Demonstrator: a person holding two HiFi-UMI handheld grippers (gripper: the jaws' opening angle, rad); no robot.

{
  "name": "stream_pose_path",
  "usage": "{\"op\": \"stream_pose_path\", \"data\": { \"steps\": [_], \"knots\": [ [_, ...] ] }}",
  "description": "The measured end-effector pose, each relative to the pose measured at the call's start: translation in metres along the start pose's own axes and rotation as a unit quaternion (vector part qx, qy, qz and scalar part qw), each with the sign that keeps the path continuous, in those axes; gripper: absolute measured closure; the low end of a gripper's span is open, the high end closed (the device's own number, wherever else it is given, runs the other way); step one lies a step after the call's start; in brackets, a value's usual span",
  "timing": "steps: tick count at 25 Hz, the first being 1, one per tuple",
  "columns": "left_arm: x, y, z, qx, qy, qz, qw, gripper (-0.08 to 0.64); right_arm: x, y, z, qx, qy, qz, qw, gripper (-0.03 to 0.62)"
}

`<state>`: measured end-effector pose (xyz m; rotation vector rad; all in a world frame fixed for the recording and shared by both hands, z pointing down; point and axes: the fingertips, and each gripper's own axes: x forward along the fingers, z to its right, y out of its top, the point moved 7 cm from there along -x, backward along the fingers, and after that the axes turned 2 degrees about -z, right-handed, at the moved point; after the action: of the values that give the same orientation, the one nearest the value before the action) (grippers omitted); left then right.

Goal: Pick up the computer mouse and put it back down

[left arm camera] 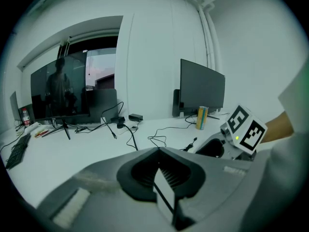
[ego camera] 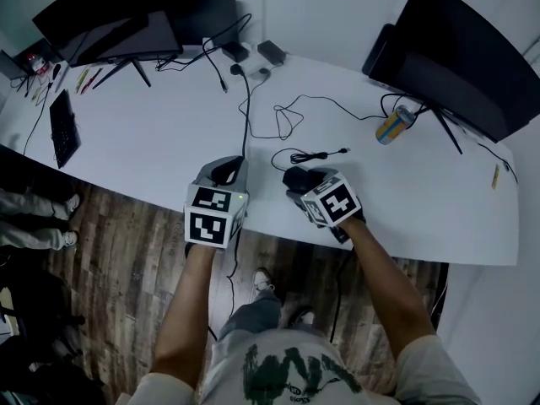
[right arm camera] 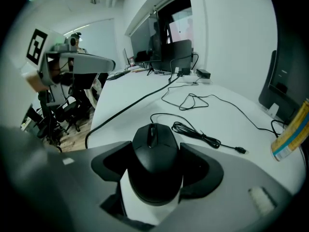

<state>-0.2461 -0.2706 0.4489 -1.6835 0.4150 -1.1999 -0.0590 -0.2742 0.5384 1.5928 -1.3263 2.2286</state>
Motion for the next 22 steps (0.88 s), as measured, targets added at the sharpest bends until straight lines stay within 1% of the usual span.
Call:
{"op": "stream_pose_path", "data": {
  "steps": [9, 13, 22],
  "knots": [
    [0.007, 0.035, 0.016, 0.025, -0.036, 0.026, 0.9987, 0.558, -0.050, 0.024, 0.013, 0.046, -0.041, 0.075, 0.995, 0.276],
    [0.009, 0.054, 0.025, 0.031, -0.050, 0.044, 0.9973, 0.558, -0.073, 0.029, 0.022, 0.068, -0.061, 0.103, 0.990, 0.276],
    [0.009, 0.085, 0.037, 0.041, -0.074, 0.061, 0.9946, 0.558, -0.120, 0.041, 0.038, 0.107, -0.105, 0.157, 0.976, 0.276]
  ]
}}
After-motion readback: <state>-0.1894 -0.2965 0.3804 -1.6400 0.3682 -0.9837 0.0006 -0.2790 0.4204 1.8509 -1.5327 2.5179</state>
